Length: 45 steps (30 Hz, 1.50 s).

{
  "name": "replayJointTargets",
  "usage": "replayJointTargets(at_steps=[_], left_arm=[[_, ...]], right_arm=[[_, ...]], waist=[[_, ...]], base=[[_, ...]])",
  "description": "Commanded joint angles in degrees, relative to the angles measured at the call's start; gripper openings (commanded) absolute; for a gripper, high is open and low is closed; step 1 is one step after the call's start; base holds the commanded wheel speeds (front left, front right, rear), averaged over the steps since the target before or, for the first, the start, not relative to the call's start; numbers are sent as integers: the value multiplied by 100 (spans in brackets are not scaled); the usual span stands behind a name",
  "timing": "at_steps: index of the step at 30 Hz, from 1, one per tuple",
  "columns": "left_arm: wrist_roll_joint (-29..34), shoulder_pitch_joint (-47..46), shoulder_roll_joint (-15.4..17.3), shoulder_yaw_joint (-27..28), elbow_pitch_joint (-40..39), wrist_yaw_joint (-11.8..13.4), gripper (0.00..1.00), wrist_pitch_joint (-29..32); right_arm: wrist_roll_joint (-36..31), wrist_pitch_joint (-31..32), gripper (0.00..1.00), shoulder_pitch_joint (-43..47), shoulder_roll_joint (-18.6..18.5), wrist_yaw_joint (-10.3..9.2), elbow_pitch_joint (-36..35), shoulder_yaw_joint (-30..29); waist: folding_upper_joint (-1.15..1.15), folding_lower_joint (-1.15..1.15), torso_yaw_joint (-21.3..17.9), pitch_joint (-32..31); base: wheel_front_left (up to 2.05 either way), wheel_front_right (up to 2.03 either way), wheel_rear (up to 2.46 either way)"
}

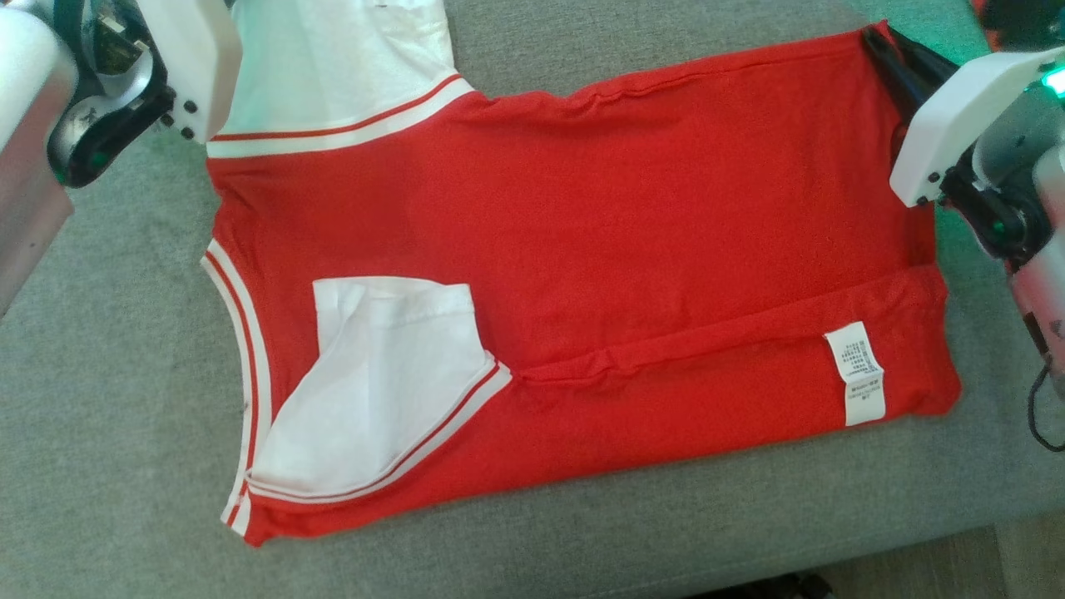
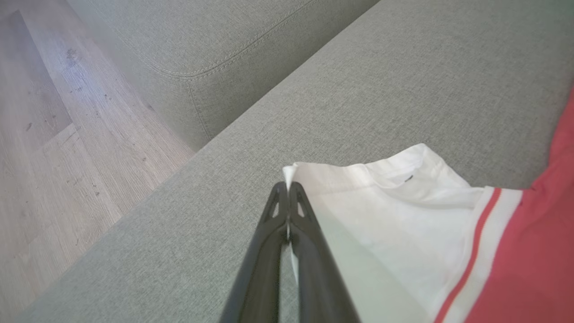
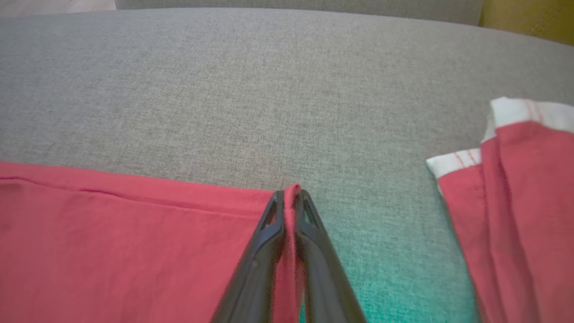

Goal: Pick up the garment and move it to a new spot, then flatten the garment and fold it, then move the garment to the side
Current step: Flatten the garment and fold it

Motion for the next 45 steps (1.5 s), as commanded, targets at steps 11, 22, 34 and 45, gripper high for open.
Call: replayJointTargets(at_steps=[11,22,34,45], left_arm=[[365,-742,236,144,123,18,0,-1155],[-156,-302,-49,258,171,14,0,-1967],[-261,800,405,144,-1028,370,0,-2549],[-456,2204,1197,6,-2689,1288,0,-2817]], right_arm=[[127,-751,0,-379,-226,-5,68,-181],[770,-1222,0,74,-631,-5,-1,-430],[1271,-1563,0,1331,-1055,-5,-569,-714],[1099,-1799,0,2419,-987,-5,-1097,-1150]], waist=[[0,0,65,-47],[0,0,448,-364],[0,0,796,-918],[0,0,904,-1258]], base=[[0,0,0],[0,0,0],[0,0,0],[0,0,0]])
